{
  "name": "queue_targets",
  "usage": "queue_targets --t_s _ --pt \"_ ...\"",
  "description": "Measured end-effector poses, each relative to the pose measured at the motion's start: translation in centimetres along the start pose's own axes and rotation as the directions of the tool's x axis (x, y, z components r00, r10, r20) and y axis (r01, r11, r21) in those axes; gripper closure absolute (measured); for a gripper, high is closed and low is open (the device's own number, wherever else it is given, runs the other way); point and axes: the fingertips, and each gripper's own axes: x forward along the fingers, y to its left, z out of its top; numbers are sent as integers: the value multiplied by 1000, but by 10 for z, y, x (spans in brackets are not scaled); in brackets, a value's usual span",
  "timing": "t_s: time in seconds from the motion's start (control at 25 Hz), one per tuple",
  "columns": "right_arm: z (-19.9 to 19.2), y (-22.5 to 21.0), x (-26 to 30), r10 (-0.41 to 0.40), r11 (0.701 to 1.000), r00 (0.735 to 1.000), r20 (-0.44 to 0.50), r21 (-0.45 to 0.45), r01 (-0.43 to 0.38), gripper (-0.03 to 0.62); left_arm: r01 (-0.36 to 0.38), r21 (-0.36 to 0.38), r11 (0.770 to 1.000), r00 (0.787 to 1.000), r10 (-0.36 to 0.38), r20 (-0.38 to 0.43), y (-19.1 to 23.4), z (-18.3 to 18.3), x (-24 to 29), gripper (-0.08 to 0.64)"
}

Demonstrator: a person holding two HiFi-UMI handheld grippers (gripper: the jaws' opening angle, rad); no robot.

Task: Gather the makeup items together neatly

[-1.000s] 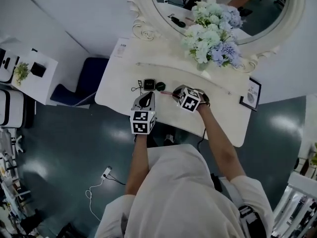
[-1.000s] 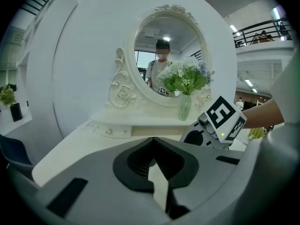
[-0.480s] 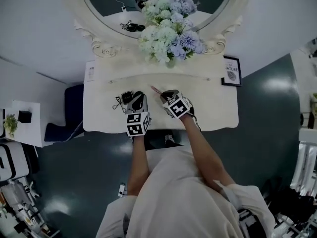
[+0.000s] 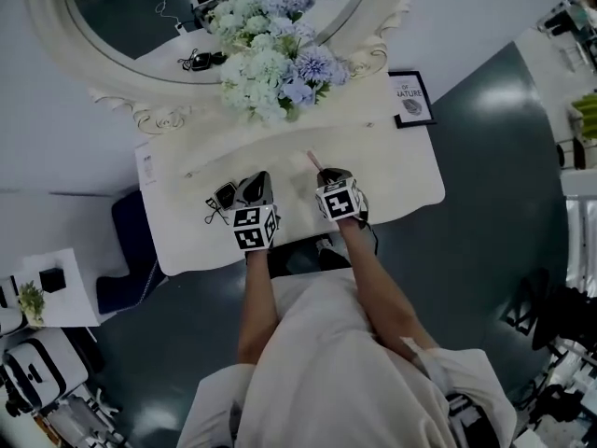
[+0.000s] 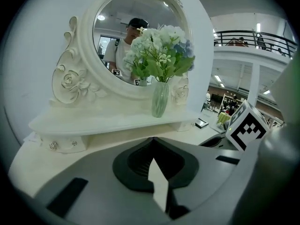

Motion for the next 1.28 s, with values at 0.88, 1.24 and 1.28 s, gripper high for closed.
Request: queue_targets --t_s 0.88,1.24,1.28 --pt "-5 3 10 -269 931 963 -27 251 267 466 34 0 999 999 -34 -31 119 -10 -47 546" --pt "63 138 47 -105 966 988 111 249 75 469 50 -14 999 999 -50 -6 167 -16 -63 546" --pt "65 151 51 -106 962 987 118 263 72 469 49 -17 999 999 -49 -3 173 -17 -64 546"
